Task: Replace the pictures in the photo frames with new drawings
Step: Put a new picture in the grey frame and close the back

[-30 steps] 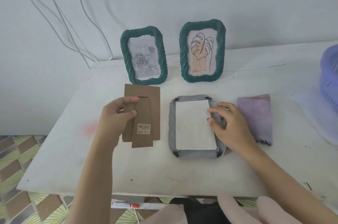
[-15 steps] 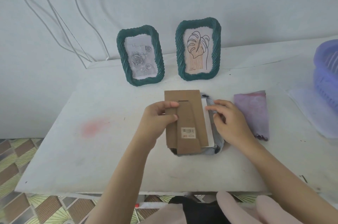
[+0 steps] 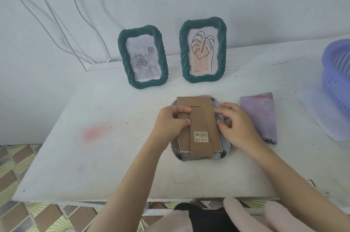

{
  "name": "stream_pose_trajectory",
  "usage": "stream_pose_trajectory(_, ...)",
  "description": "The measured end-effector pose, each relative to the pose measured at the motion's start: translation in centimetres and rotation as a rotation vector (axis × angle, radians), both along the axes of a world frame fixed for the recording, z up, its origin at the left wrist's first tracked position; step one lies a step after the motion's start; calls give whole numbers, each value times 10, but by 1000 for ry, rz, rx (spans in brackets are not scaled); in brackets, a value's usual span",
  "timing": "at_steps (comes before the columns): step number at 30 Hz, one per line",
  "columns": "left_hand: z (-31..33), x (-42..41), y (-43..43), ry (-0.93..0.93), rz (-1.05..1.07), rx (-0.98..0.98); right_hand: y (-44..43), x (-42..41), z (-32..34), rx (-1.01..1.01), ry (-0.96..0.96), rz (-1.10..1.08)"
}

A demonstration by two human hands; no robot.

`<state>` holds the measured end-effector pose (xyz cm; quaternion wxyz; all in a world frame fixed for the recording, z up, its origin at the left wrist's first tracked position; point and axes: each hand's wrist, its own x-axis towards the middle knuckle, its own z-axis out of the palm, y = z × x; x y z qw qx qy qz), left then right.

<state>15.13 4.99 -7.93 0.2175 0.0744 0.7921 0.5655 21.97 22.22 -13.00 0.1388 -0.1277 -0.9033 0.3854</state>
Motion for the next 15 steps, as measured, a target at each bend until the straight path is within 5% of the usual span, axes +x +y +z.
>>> stream_pose_trajectory(15,-9,1,2,390,-36,-423,-3,1,3,-19,42,-23)
